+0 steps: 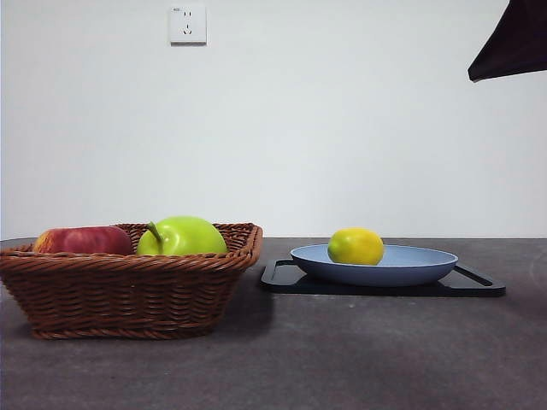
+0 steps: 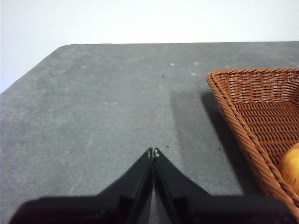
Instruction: Take the lemon from the basket,put the lemon in the plate,hand out the plate
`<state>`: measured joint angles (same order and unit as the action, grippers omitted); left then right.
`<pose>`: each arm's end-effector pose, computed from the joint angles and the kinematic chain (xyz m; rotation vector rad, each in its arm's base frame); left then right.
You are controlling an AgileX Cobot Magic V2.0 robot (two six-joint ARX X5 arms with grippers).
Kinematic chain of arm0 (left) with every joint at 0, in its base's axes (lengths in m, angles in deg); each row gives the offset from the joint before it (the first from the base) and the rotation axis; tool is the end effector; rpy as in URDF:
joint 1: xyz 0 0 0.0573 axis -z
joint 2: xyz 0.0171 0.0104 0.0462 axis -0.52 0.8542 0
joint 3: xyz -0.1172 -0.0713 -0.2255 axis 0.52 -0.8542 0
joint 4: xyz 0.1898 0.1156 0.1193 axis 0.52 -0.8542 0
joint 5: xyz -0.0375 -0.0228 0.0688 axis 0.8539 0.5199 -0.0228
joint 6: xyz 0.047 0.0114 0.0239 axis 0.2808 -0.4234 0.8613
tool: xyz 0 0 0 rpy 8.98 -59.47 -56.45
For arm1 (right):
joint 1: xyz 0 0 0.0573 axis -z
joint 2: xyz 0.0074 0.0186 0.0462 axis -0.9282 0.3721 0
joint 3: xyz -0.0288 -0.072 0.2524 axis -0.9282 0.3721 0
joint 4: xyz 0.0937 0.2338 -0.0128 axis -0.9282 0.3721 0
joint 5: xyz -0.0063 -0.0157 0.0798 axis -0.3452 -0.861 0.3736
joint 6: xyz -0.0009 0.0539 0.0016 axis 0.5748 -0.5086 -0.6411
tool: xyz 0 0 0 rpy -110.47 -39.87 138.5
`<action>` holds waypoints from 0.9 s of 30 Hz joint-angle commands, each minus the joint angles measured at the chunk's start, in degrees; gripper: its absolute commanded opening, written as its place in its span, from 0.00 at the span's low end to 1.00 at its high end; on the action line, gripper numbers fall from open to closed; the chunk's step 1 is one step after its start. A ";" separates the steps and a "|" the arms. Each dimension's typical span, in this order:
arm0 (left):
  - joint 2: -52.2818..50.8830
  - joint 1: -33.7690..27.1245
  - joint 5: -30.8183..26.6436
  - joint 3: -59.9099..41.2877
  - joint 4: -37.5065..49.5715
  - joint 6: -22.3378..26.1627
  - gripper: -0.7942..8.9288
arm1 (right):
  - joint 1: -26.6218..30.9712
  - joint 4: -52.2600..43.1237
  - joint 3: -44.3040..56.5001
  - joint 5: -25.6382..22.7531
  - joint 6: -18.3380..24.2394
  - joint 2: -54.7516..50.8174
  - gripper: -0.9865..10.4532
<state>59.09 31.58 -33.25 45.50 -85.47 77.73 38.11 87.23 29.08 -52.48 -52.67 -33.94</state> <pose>0.0952 0.0011 0.1516 -0.0077 0.1805 0.0445 0.1404 0.0775 0.2543 -0.0256 0.2499 0.4074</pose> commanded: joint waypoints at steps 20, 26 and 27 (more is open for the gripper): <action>-0.20 -1.07 -0.02 -0.61 0.46 -0.63 0.09 | -0.35 -0.70 -0.42 -0.22 -0.50 0.11 0.09; -0.20 -1.07 0.00 -0.61 0.48 -0.63 0.09 | 0.83 1.31 -0.39 -2.08 6.34 -4.31 0.09; -0.20 -1.07 -0.02 -0.61 0.48 -0.63 0.09 | 1.73 2.38 -0.26 -1.64 7.96 -6.23 0.09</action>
<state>59.09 30.62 -33.27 45.48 -85.43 77.71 39.62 90.03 29.08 -53.72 -48.59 -39.12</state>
